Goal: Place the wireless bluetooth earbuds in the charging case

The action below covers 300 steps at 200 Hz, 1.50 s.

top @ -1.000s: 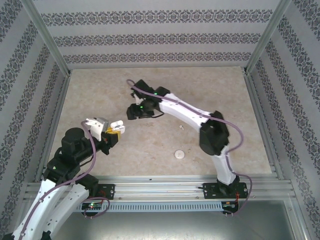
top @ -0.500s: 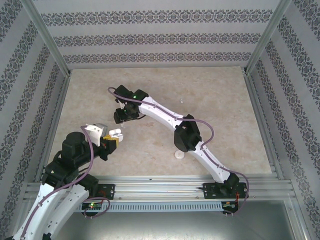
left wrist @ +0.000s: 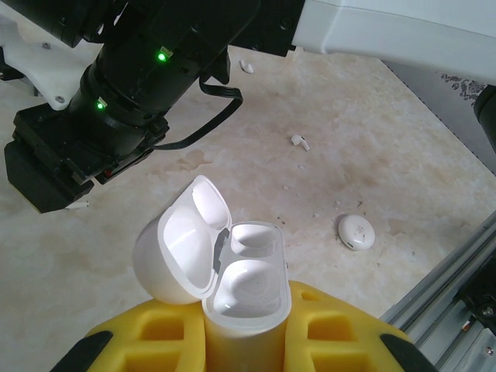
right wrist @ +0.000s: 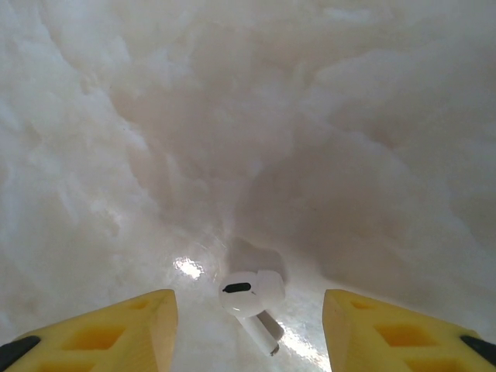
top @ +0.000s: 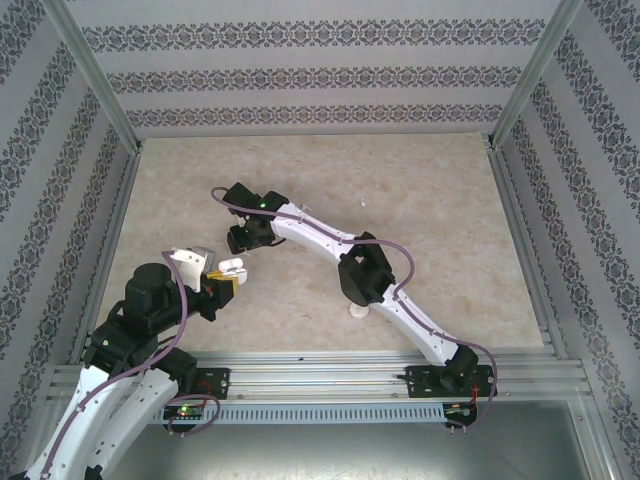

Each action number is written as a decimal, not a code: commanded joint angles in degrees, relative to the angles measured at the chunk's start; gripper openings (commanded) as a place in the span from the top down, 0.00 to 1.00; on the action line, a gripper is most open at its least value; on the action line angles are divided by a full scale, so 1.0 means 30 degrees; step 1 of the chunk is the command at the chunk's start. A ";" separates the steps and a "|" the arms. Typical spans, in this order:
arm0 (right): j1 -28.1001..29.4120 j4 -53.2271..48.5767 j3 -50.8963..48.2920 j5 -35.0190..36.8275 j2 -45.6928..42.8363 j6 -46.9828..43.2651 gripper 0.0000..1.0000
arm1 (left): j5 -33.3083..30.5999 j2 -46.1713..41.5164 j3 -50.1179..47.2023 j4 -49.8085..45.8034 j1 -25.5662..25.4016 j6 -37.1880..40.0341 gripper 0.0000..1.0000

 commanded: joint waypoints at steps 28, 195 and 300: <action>0.0285 0.0589 0.0444 0.0711 0.0851 -0.0497 0.47 | 0.0448 -0.0035 -0.0109 -0.0059 0.0164 -0.0671 1.00; 0.0926 -0.0659 -0.0164 0.1068 0.0890 -0.0592 0.63 | 0.0787 -0.0417 -0.0715 0.0208 0.0164 -0.1232 1.00; 0.0653 -0.0068 -0.3070 0.1577 -0.1442 -0.0100 0.74 | 0.1112 -0.0903 -0.1067 0.0402 0.0164 -0.1703 1.00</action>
